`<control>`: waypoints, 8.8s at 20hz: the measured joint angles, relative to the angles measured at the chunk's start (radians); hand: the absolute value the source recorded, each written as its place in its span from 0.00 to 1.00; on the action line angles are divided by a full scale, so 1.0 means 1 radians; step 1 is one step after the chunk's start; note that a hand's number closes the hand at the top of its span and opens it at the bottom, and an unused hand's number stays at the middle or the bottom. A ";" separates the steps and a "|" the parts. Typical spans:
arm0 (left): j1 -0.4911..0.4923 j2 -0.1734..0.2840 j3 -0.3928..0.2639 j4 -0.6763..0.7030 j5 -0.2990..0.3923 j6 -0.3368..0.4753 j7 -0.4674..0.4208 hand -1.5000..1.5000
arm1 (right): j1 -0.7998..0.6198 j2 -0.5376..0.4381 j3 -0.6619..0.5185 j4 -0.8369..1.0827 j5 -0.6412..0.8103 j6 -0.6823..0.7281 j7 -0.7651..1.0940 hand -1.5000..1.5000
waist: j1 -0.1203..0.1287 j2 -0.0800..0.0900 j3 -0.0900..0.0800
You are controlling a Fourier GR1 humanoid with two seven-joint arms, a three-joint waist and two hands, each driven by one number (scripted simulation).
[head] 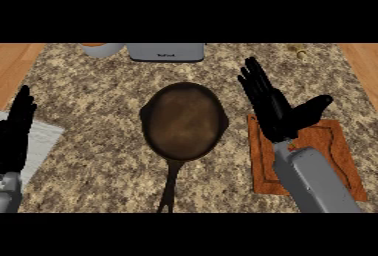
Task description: Pick the bell pepper from the cutting board and place it in the pan
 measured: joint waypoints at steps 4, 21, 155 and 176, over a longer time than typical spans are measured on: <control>0.011 0.007 0.011 0.044 -0.002 -0.024 0.015 0.50 | 0.023 -0.086 0.019 -0.055 0.054 0.091 -0.035 0.00 | -0.009 0.003 0.009; 0.040 -0.014 -0.007 0.148 0.008 -0.106 0.068 0.50 | 0.463 -0.331 -0.210 -0.187 0.319 -0.025 -0.532 0.00 | -0.034 0.002 0.013; -0.133 -0.191 0.148 0.230 -0.216 -0.288 0.079 0.50 | -0.556 0.197 -0.101 0.978 1.035 0.045 -0.345 1.00 | 0.075 0.027 0.014; -0.192 -0.201 0.116 0.272 -0.229 -0.316 0.050 0.50 | -0.517 0.201 -0.001 1.043 0.570 0.038 -0.482 0.00 | 0.153 0.044 0.017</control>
